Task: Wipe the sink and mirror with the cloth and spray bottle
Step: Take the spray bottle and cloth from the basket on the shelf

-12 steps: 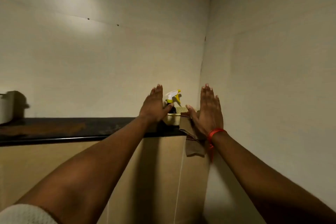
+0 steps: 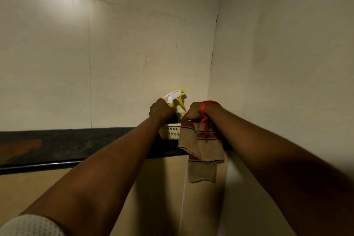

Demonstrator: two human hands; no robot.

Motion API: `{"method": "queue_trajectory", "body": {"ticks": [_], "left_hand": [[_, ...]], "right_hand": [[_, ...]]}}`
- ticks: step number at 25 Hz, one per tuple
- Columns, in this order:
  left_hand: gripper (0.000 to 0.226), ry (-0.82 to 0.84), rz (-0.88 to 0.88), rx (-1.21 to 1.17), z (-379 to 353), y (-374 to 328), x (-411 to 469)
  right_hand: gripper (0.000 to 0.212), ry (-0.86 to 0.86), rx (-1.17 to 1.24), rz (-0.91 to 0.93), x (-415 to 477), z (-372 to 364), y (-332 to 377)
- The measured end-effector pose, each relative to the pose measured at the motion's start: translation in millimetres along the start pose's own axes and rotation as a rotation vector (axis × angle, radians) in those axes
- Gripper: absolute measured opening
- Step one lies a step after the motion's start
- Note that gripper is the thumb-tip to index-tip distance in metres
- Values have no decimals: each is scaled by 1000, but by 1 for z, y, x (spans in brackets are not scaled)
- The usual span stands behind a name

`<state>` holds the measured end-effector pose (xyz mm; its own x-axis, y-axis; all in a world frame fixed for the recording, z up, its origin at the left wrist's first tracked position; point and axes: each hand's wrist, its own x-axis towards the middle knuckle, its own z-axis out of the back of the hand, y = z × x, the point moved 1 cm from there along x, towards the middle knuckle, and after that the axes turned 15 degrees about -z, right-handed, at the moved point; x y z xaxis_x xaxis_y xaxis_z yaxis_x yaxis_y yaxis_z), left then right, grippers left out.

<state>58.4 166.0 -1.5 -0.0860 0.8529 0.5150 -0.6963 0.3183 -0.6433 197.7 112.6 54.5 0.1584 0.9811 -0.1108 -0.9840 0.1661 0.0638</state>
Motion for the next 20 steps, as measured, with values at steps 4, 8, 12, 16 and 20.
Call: {"method": "queue_trajectory", "body": {"ticks": [4, 8, 12, 16, 20], "left_hand": [[43, 25, -76, 107, -5, 4, 5], [52, 0, -116, 125, -8, 6, 6], [49, -27, -155, 91, -8, 5, 1], [47, -229, -236, -77, 0, -7, -17], [45, -305, -374, -259, 15, -14, -24]], "right_hand": [[43, 114, -99, -120, -2, 14, 13], [36, -49, 332, 10, 20, 9, 16], [36, -13, 219, -120, 21, -3, 8], [44, -499, 596, -71, 5, 2, -35], [32, -806, 1063, -82, -18, -1, -75]]}}
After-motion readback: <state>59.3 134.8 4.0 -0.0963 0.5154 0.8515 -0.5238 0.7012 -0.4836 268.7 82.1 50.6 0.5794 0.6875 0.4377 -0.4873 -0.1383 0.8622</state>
